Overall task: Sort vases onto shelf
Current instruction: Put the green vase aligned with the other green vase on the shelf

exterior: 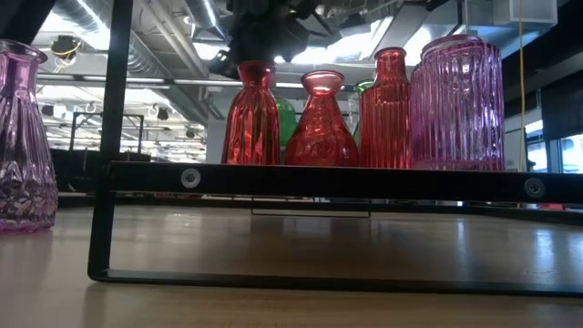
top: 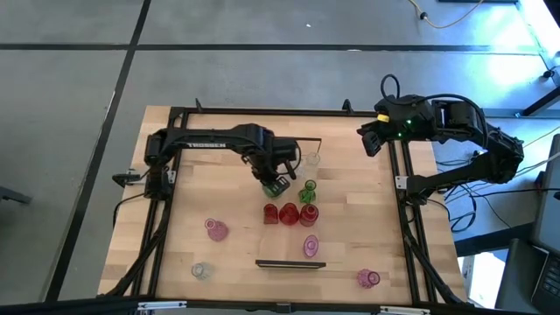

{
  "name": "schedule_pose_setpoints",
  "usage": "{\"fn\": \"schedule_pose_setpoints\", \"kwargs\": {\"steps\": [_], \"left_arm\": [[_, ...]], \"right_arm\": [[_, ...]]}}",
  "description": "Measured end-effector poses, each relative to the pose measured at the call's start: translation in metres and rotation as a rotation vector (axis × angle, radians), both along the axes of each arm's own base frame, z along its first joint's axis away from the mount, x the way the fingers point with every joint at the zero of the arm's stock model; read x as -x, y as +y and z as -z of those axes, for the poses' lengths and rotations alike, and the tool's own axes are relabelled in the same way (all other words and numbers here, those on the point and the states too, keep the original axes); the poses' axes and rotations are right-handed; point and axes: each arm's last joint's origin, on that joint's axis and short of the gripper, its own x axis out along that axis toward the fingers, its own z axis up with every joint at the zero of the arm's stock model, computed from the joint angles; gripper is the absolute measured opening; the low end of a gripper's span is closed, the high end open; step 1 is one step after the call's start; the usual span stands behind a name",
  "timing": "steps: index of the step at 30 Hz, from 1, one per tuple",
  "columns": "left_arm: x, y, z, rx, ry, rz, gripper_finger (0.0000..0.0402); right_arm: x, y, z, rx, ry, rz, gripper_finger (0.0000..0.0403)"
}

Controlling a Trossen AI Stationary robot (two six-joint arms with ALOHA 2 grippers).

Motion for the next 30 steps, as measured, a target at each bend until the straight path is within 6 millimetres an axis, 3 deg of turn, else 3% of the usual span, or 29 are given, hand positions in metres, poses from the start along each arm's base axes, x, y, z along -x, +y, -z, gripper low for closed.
{"fn": "schedule_pose_setpoints", "kwargs": {"steps": [9,18,30], "left_arm": [[-0.014,0.005,0.006,0.02,-0.075,-0.032,0.0009],[-0.017,0.007,0.005,0.028,-0.121,-0.027,0.0056],[-0.018,0.007,0.005,0.024,-0.13,-0.005,0.0055]], "right_arm": [[0.0,0.0,0.0,0.005,0.002,-0.005,0.0085],[0.0,0.0,0.0,0.012,0.006,-0.013,0.0085],[0.0,0.0,0.0,0.018,0.01,-0.019,0.0085]]}}
